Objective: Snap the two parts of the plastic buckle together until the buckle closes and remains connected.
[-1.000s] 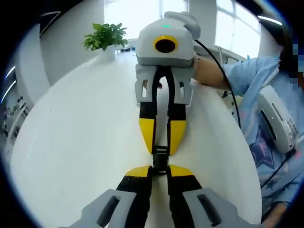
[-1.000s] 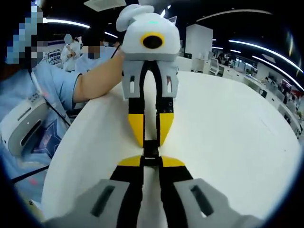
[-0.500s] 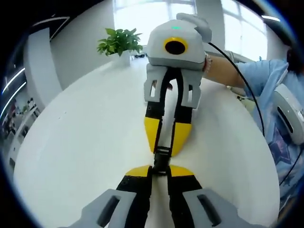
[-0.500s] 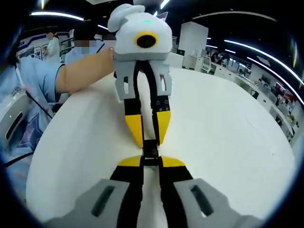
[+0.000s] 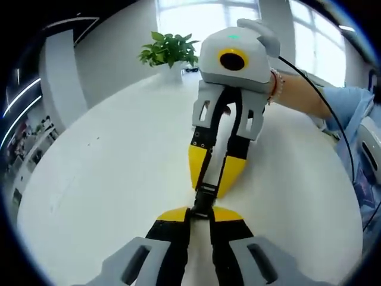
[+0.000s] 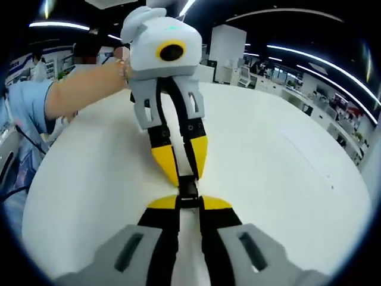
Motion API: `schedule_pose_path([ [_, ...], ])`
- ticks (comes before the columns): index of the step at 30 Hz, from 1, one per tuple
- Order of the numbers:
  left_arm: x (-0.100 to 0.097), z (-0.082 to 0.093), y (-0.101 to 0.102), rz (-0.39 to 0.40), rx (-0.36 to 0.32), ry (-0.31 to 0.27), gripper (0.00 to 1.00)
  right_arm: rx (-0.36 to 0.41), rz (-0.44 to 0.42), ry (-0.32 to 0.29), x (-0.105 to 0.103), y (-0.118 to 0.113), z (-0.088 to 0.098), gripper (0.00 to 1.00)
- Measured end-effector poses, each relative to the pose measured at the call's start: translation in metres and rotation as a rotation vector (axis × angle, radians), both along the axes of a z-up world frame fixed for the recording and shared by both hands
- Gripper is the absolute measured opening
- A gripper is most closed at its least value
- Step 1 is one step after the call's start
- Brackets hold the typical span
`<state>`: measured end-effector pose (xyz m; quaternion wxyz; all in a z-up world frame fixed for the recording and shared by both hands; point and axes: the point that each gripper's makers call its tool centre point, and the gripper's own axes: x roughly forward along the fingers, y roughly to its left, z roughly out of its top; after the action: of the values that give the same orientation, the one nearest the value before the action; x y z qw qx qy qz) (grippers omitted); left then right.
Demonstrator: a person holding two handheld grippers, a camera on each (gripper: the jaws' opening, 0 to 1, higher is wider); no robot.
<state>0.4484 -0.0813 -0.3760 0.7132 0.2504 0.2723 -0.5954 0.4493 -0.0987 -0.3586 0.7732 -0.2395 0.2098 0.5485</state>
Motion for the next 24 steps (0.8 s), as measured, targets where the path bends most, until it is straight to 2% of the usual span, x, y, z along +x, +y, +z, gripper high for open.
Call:
schedule_pose_path([
  [3, 0.015, 0.001, -0.001, 0.028, -0.016, 0.014, 0.11, -0.025, -0.038, 0.040, 0.009, -0.007, -0.009, 0.12],
  [4, 0.021, 0.002, -0.001, 0.039, -0.023, 0.011, 0.11, -0.011, -0.023, 0.023, 0.015, -0.003, -0.009, 0.12],
  [5, 0.025, 0.002, 0.000, 0.045, -0.027, 0.014, 0.11, -0.020, -0.039, 0.048, 0.018, -0.005, -0.014, 0.12],
  [7, 0.038, 0.002, 0.003, 0.105, -0.053, 0.040, 0.11, -0.008, -0.059, 0.059, 0.032, -0.005, -0.020, 0.12],
  [10, 0.047, 0.003, 0.005, 0.129, -0.069, 0.042, 0.10, 0.005, -0.072, 0.079, 0.043, -0.001, -0.024, 0.13],
  [19, 0.064, 0.000, 0.003, 0.153, -0.073, 0.031, 0.10, 0.009, -0.066, 0.058, 0.067, 0.004, -0.030, 0.13],
  [24, 0.067, -0.001, 0.000, 0.159, -0.078, 0.020, 0.11, 0.002, -0.059, 0.025, 0.074, 0.004, -0.026, 0.13],
])
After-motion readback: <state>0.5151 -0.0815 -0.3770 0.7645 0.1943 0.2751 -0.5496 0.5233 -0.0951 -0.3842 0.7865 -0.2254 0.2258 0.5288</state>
